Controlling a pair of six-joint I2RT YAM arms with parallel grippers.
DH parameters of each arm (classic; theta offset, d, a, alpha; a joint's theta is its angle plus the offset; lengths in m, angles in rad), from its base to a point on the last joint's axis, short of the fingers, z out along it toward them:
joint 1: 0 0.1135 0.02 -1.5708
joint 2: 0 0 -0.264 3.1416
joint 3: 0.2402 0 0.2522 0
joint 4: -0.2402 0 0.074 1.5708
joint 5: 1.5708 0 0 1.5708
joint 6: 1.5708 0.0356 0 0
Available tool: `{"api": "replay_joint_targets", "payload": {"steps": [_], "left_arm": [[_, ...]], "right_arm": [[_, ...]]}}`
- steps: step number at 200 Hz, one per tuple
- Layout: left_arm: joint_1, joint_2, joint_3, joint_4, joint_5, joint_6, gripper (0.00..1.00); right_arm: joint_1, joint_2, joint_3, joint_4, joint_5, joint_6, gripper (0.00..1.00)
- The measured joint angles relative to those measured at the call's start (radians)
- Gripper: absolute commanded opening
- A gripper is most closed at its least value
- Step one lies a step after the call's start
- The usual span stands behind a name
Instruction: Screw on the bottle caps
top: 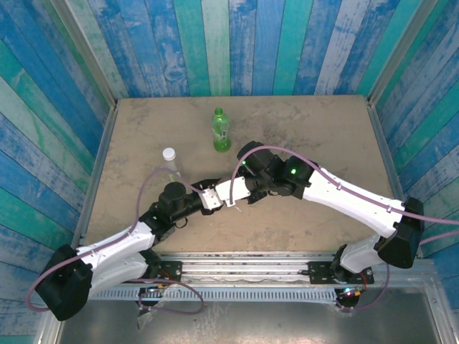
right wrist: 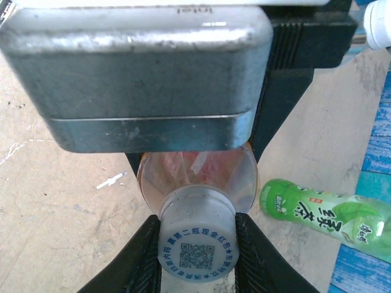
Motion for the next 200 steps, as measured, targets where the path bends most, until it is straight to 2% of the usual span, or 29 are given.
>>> {"api": "replay_joint_targets", "payload": {"steps": [17,37,62,84,104,117,134,144,185,200], "left_arm": [[0.000,0.000,0.000,0.000,-0.001,-0.001,0.50],[0.000,0.000,0.000,0.003,-0.007,-0.007,0.50],[0.002,0.000,0.000,0.013,-0.031,-0.016,0.49],[0.002,0.000,0.000,0.014,-0.042,-0.020,0.50],[0.003,0.001,0.000,0.006,-0.050,-0.020,0.49],[0.003,0.002,-0.001,0.006,-0.050,-0.019,0.50],[0.002,0.007,-0.001,0.009,-0.048,-0.018,0.50],[0.001,0.010,-0.001,0.010,-0.048,-0.014,0.49],[-0.002,0.013,-0.001,0.024,-0.045,-0.003,0.49],[-0.002,0.013,-0.001,0.024,-0.045,0.000,0.50]], "right_arm": [[0.000,0.000,0.000,0.003,-0.002,0.065,0.14],[-0.010,0.000,-0.003,0.016,-0.018,0.233,0.09],[-0.026,-0.020,-0.047,0.091,-0.042,0.563,0.01],[-0.034,-0.053,-0.115,0.182,-0.056,0.873,0.01],[-0.036,-0.058,-0.135,0.207,-0.053,1.087,0.10],[-0.039,-0.058,-0.137,0.204,-0.051,1.151,0.24],[-0.043,-0.061,-0.137,0.191,-0.061,1.123,0.47],[-0.045,-0.068,-0.137,0.173,-0.085,1.049,0.53],[-0.045,-0.174,-0.163,0.104,-0.110,0.610,0.60],[-0.044,-0.196,-0.160,0.093,-0.110,0.478,0.59]]}}
